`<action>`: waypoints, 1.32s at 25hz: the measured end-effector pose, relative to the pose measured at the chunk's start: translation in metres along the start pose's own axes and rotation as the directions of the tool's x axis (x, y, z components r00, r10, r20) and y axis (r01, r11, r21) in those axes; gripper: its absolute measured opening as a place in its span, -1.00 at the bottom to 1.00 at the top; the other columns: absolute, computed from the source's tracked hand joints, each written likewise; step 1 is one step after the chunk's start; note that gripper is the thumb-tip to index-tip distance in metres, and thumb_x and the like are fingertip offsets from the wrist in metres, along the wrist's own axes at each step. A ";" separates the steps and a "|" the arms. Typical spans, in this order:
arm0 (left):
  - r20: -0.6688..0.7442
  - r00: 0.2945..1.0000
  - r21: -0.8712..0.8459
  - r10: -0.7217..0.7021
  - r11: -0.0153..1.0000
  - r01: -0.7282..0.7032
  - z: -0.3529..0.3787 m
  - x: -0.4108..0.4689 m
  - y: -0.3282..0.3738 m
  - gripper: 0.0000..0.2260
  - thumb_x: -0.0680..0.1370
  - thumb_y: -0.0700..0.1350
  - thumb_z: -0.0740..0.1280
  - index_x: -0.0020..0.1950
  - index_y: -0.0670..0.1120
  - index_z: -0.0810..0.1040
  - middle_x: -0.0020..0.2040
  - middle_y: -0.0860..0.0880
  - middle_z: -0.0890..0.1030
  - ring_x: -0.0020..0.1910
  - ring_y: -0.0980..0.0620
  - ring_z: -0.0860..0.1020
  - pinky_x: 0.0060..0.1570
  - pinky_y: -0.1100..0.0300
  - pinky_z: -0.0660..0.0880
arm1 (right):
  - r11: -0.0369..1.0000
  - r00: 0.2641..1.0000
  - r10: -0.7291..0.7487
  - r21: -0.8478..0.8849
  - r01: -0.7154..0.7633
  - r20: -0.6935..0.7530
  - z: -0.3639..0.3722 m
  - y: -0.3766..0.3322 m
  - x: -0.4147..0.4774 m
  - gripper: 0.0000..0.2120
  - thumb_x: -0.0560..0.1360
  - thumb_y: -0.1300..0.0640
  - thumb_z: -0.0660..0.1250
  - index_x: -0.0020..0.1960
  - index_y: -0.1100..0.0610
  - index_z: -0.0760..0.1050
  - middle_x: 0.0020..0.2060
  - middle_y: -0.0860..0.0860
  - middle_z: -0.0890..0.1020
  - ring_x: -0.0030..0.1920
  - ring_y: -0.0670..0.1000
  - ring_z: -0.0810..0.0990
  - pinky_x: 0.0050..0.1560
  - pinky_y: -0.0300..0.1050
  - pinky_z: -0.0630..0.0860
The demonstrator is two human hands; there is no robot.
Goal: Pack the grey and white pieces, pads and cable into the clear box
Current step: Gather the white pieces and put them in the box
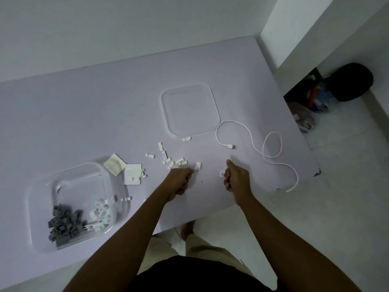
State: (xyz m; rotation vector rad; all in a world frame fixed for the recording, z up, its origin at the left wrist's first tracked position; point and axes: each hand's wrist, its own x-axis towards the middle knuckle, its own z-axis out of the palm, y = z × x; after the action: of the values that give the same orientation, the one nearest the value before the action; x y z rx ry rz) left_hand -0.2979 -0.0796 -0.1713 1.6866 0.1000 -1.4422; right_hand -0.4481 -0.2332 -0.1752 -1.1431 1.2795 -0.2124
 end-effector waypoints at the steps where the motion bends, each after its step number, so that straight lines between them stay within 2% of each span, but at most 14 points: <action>1: -0.072 0.993 0.218 0.092 0.973 -0.074 0.004 0.004 0.002 -0.67 0.57 0.02 0.29 -0.31 -0.14 0.50 -0.40 -0.07 0.39 -0.50 0.02 0.33 -0.43 0.18 0.23 | 0.984 0.991 -0.116 -0.141 0.105 -0.067 -0.003 0.005 0.005 -0.57 0.60 -0.01 0.29 -0.39 0.14 0.42 -0.51 0.08 0.47 -0.52 0.03 0.37 -0.46 -0.16 0.31; 3: -0.162 0.923 0.664 0.349 0.730 -0.159 0.015 0.010 0.004 -0.61 0.61 0.09 0.23 -0.17 -0.20 0.59 -0.27 -0.11 0.57 -0.27 -0.08 0.57 -0.22 0.13 0.42 | 0.842 0.942 -0.331 -0.470 0.266 -0.060 -0.010 0.017 0.010 -0.77 0.63 0.04 0.26 -0.16 0.11 0.50 -0.32 0.08 0.61 -0.33 0.04 0.56 -0.27 -0.07 0.51; 4: -0.175 0.880 0.789 0.442 0.597 -0.144 0.021 0.012 0.007 -0.61 0.62 0.12 0.18 -0.05 -0.19 0.58 -0.15 -0.13 0.63 -0.11 -0.13 0.61 -0.11 0.09 0.47 | 0.760 0.934 -0.358 -0.583 0.287 -0.007 -0.011 0.021 0.009 -0.87 0.63 0.04 0.25 0.01 0.08 0.50 -0.19 0.09 0.66 -0.20 0.08 0.62 -0.16 -0.01 0.58; 7: -0.125 0.852 0.916 0.508 0.389 -0.097 0.038 0.023 0.016 -0.57 0.65 0.14 0.10 0.29 -0.18 0.40 0.05 -0.22 0.63 0.06 -0.24 0.60 -0.01 -0.03 0.52 | 0.655 0.954 -0.297 -0.716 0.241 0.050 -0.010 0.027 0.004 -0.73 0.63 -0.03 0.23 0.28 0.04 0.34 0.02 0.17 0.67 0.02 0.20 0.65 0.03 0.09 0.61; 9: -0.100 0.872 0.937 0.479 0.340 -0.079 0.046 0.033 0.018 -0.57 0.65 0.12 0.11 0.35 -0.18 0.33 0.06 -0.22 0.63 0.05 -0.24 0.61 -0.05 -0.04 0.53 | 0.623 0.953 -0.294 -0.742 0.248 0.072 -0.007 0.029 0.003 -0.69 0.64 -0.05 0.21 0.30 0.06 0.32 0.07 0.17 0.66 0.07 0.21 0.65 0.05 0.07 0.58; 13: -0.089 0.896 0.957 0.434 0.288 -0.044 0.051 0.040 0.010 -0.70 0.67 -0.08 0.10 0.31 -0.20 0.43 0.11 -0.20 0.63 0.07 -0.23 0.62 -0.02 -0.04 0.56 | 0.491 0.943 -0.293 -0.822 0.288 0.156 0.001 0.034 0.011 -0.72 0.66 0.00 0.16 0.30 0.10 0.34 0.12 0.13 0.65 0.10 0.21 0.64 0.05 0.06 0.55; 16: -0.111 0.897 0.914 0.429 0.397 -0.077 0.041 0.032 0.005 -0.72 0.65 -0.11 0.11 0.21 -0.24 0.50 0.12 -0.22 0.62 0.09 -0.22 0.60 0.02 -0.02 0.54 | 0.487 0.955 -0.250 -0.832 0.266 0.159 0.011 0.029 0.018 -0.75 0.66 0.02 0.14 0.26 0.12 0.35 0.06 0.14 0.65 0.04 0.21 0.63 -0.01 0.02 0.52; 18: -0.154 0.864 0.871 0.478 0.478 -0.109 0.022 0.014 0.004 -0.68 0.65 -0.02 0.12 0.16 -0.22 0.52 0.08 -0.23 0.63 0.06 -0.22 0.60 0.02 0.02 0.51 | 0.554 0.963 -0.230 -0.795 0.248 0.140 0.020 0.022 0.021 -0.79 0.66 0.04 0.14 0.20 0.14 0.39 -0.04 0.13 0.63 -0.07 0.16 0.59 -0.07 -0.05 0.46; 22: -0.183 0.791 0.909 0.584 0.407 -0.091 -0.050 -0.031 0.003 -0.69 0.65 0.07 0.13 -0.01 -0.15 0.49 -0.16 -0.13 0.59 -0.19 -0.15 0.56 -0.25 0.11 0.38 | 0.823 0.968 -0.137 -0.520 0.230 0.212 0.053 0.011 0.016 -0.83 0.64 0.11 0.20 0.11 0.20 0.47 -0.24 0.07 0.63 -0.28 0.07 0.54 -0.28 -0.11 0.48; 25: -0.251 0.717 0.935 0.651 0.356 0.004 -0.125 -0.078 -0.004 -0.93 0.51 -0.18 0.34 -0.12 -0.16 0.48 -0.31 -0.12 0.45 -0.47 -0.17 0.47 -0.49 0.11 0.33 | 0.985 0.958 0.001 -0.163 0.048 0.288 0.100 -0.003 -0.008 -0.84 0.62 0.13 0.24 0.09 0.17 0.54 -0.30 0.14 0.64 -0.51 -0.01 0.33 -0.49 -0.22 0.24; 27: -0.353 0.703 0.911 0.618 0.397 0.108 -0.174 -0.104 -0.021 -0.88 0.45 -0.28 0.38 -0.19 -0.16 0.44 -0.36 -0.10 0.36 -0.58 -0.13 0.37 -0.56 0.19 0.23 | 0.997 0.937 0.079 -0.014 -0.079 0.341 0.133 -0.011 -0.027 -0.83 0.52 0.17 0.28 0.04 0.19 0.60 -0.30 0.17 0.60 -0.52 -0.01 0.26 -0.46 -0.19 0.16; 30: -0.409 0.767 0.873 0.494 0.456 0.171 -0.217 -0.131 -0.052 -0.81 0.53 -0.20 0.33 -0.22 -0.12 0.36 -0.39 -0.02 0.31 -0.50 -0.13 0.43 -0.54 0.12 0.32 | 0.971 0.897 0.155 0.101 -0.214 0.414 0.171 -0.020 -0.050 -0.85 0.43 0.16 0.30 -0.06 0.18 0.59 -0.33 0.13 0.54 -0.51 -0.01 0.27 -0.45 -0.18 0.14; 32: -0.300 0.866 0.905 0.400 0.405 0.127 -0.232 -0.142 -0.078 -0.89 0.50 -0.18 0.40 -0.11 -0.13 0.48 -0.32 -0.08 0.45 -0.45 -0.11 0.53 -0.57 0.14 0.33 | 0.955 0.871 0.171 0.142 -0.262 0.460 0.197 -0.024 -0.066 -0.89 0.43 0.11 0.31 -0.09 0.13 0.55 -0.34 0.08 0.53 -0.50 -0.04 0.31 -0.45 -0.20 0.16; 33: -0.216 0.900 0.943 0.378 0.319 0.092 -0.238 -0.140 -0.089 -0.86 0.47 -0.17 0.45 -0.03 -0.13 0.55 -0.26 -0.10 0.52 -0.43 -0.10 0.57 -0.59 0.20 0.28 | 0.949 0.863 0.174 0.155 -0.276 0.474 0.209 -0.026 -0.075 -0.91 0.44 0.10 0.32 -0.11 0.11 0.54 -0.35 0.06 0.52 -0.49 -0.04 0.32 -0.45 -0.20 0.17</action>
State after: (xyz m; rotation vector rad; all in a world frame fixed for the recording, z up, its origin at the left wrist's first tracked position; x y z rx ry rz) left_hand -0.2138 0.1933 -0.1219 2.8658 -0.8631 -0.9460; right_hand -0.2903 -0.0796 -0.1373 -0.7820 0.9302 0.0903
